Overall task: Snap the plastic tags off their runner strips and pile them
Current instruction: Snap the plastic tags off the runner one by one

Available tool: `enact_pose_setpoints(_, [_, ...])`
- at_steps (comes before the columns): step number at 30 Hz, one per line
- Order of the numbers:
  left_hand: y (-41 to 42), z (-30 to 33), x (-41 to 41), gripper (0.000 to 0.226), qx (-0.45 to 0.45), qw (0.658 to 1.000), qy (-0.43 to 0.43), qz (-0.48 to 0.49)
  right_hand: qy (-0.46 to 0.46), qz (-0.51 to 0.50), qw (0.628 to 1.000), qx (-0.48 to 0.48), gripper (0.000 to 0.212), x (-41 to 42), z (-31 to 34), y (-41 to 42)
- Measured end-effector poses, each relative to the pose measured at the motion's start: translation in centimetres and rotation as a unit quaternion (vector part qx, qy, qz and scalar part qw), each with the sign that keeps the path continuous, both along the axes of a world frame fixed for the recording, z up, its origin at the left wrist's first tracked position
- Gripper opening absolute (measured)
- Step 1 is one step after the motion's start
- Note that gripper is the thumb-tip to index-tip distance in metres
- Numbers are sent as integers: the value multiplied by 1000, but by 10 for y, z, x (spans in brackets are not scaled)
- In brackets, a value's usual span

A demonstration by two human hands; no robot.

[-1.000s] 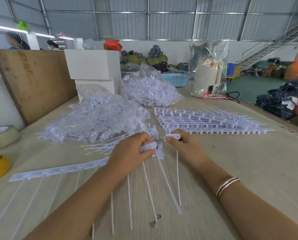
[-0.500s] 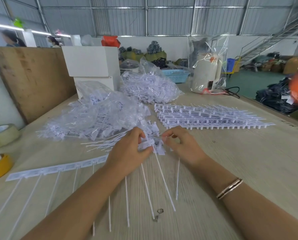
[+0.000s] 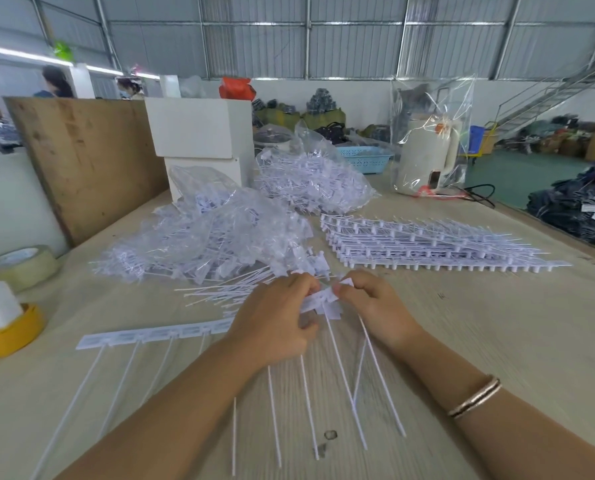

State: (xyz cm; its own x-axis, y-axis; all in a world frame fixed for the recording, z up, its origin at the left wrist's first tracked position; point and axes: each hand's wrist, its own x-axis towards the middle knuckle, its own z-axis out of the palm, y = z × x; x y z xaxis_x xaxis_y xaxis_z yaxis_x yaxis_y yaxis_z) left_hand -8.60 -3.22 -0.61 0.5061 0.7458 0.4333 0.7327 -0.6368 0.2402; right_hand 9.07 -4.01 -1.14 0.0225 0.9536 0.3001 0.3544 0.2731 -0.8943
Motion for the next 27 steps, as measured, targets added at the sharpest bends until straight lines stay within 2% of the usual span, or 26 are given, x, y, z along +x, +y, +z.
enact_pose_setpoints(4, [2,2,0,16,43,999,-31,11,-19,29,999,32,23,-5,0,-3])
enact_pose_setpoints(8, [3,1,-5,15,42,998,-36,9,-51,50,997,34,22,-3,1,-6])
enact_pose_setpoints(13, [5,-2,-7,17,7,999,-45,14,-117,35,990,75,6,-2,1,-4])
enact_pose_setpoints(19, [8,-3,-8,13,-74,987,-142,-10,-131,24,979,157,21,-3,3,-5])
enact_pose_setpoints(22, [10,-3,-7,6,-95,981,-170,-18,-134,17,976,173,24,-3,2,-4])
enact_pose_setpoints(25, [7,-3,-5,15,-133,966,-215,-48,-159,-3,969,188,29,-4,3,-7])
enact_pose_setpoints(27, [6,-3,-4,9,-127,966,-221,-47,-143,-3,975,170,28,-4,3,-8])
